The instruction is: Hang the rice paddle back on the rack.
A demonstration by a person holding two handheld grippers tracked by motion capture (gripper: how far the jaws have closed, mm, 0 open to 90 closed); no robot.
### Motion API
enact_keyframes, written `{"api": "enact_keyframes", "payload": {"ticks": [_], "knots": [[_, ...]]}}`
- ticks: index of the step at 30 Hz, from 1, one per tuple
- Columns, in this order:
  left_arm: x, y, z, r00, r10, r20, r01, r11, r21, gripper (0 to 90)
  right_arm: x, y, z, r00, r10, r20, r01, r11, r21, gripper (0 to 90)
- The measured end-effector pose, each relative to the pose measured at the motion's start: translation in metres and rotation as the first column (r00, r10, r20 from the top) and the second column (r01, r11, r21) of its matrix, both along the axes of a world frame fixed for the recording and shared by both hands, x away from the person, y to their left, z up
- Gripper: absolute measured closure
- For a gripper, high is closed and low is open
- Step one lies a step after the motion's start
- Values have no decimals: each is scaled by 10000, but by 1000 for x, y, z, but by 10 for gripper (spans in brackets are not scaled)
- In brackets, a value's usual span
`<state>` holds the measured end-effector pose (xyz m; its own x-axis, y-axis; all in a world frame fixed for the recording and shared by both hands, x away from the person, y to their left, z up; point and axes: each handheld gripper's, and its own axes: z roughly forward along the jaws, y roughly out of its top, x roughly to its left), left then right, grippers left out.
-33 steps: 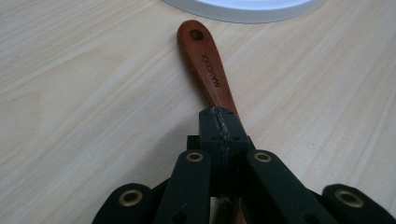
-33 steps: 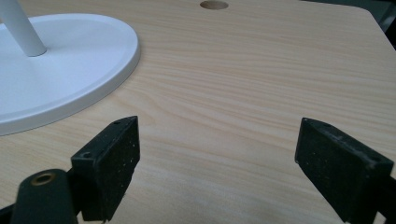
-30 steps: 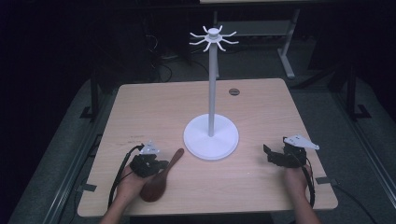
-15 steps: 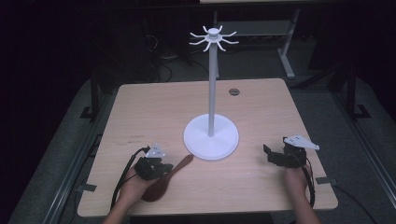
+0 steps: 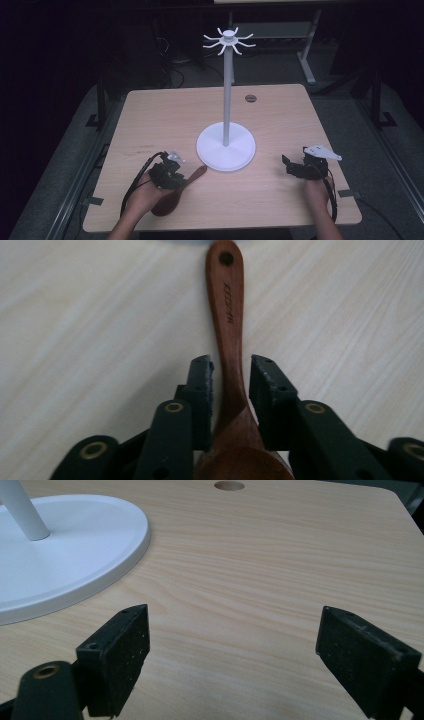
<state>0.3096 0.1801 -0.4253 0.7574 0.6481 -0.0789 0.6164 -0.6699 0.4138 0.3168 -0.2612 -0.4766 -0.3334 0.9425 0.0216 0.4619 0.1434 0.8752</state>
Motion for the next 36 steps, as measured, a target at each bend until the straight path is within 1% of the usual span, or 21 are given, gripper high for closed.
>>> {"api": "enact_keyframes", "payload": {"ticks": [2,4,5,6,8,10,11,12,14,15,16,17,19,21,23,25,29,31,34,35,36], "knots": [[4,-7,-2,9996,-7,-277,22,9986,533,671,0,0,0,10000,-2,7,2,10000,9,135],[7,-13,-4,9992,2,-402,31,9966,827,667,0,0,0,10000,-6,-1,6,10000,29,135],[9,-16,-4,9984,-31,-569,87,9951,982,664,0,0,0,10000,-7,1,7,10000,37,136],[12,-18,-3,9979,-220,-611,293,9923,1202,660,0,0,0,10000,-6,10,6,10000,35,136],[15,-23,-2,9971,-191,-739,291,9901,1371,659,0,0,0,10000,-4,12,4,10000,38,135],[18,-29,-1,9965,-136,-821,277,9845,1732,659,0,0,0,10000,-1,12,1,10000,38,135],[21,-32,0,9961,-102,-874,273,9801,1969,659,0,0,0,10000,-3,10,3,10000,37,135],[22,-33,0,9960,-134,-881,314,9781,2057,659,0,0,0,10000,-15,16,15,10000,37,136],[23,-36,1,9954,-177,-946,370,9778,2064,659,0,-1,0,10000,-9,21,9,10000,35,136],[23,-37,1,9942,-189,-1060,404,9779,2053,659,0,-1,0,10000,-5,14,5,10000,38,136],[23,-38,0,9942,-255,-1043,471,9765,2102,660,0,-1,0,10000,-1,12,1,10000,41,136],[22,-39,-1,9937,-199,-1099,431,9761,2129,660,0,-1,0,10000,2,9,-2,10000,40,135],[23,-39,-4,9927,-217,-1185,491,9711,2334,665,0,-1,0,10000,1,12,-1,10000,42,135],[24,-38,-6,9925,-126,-1217,417,9699,2397,683,0,-1,0,10000,-4,6,4,10000,49,136],[24,-38,-7,9924,-103,-1227,397,9699,2403,692,0,-1,0,10000,-1,10,1,10000,41,135],[24,-38,-8,9934,-90,-1142,366,9695,2422,700,0,-1,0,10000,-8,5,8,10000,54,135],[24,-40,-8,9939,-50,-1101,335,9654,2587,724,0,-1,0,10000,0,4,0,10000,57,136],[23,-40,-8,9936,8,-1126,285,9656,2585,751,0,-1,0,10000,-5,-1,5,10000,62,136],[23,-40,-8,9940,40,-1097,248,9653,2600,764,0,-1,0,10000,-10,1,10,10000,65,136],[24,-39,-8,9939,61,-1104,226,9662,2568,765,0,-1,0,10000,-11,1,11,10000,66,135],[23,-40,-8,9938,163,-1100,116,9686,2482,767,0,-1,0,10000,-9,1,9,10000,64,135]]}}
